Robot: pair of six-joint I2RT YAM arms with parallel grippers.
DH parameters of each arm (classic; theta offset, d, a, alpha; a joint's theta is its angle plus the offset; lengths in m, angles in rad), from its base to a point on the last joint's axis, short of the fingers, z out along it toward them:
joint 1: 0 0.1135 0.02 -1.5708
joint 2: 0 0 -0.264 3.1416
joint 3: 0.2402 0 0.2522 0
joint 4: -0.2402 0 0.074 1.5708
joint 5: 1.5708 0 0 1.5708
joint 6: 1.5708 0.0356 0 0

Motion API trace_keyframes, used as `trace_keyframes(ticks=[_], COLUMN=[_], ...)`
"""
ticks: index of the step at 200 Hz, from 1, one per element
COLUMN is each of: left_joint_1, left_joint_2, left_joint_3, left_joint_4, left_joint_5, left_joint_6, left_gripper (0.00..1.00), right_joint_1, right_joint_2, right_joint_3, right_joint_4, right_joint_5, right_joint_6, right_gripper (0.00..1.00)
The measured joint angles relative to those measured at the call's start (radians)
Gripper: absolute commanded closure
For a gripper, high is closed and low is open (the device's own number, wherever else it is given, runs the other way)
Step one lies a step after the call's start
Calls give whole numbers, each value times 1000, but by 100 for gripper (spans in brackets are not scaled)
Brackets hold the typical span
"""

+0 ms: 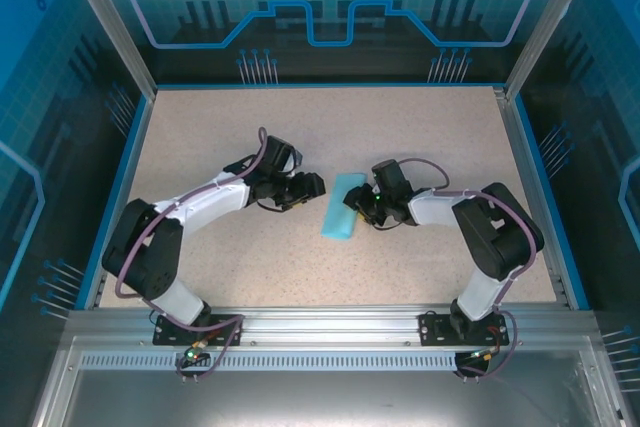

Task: Fold a paper plane with a square sheet of paper (pick it up from the middle)
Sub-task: Hold the square sheet of paper at the center of the table.

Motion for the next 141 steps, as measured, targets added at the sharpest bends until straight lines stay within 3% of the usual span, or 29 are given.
trace_keyframes(ticks=[53, 141], left_joint_1=[0, 0], left_joint_2=[111, 123], left_joint_3=[-1, -1], left_joint_4=[94, 89], left_joint_5=[109, 86], left_joint_6=[-35, -34], left_gripper=[49, 51], right_joint_1=[8, 11], right_joint_2=[-21, -16], right_joint_3=[11, 135], right_joint_4=[-56, -351], right_joint_5=[42, 119], right_joint_6=[-14, -127], right_gripper=[47, 45])
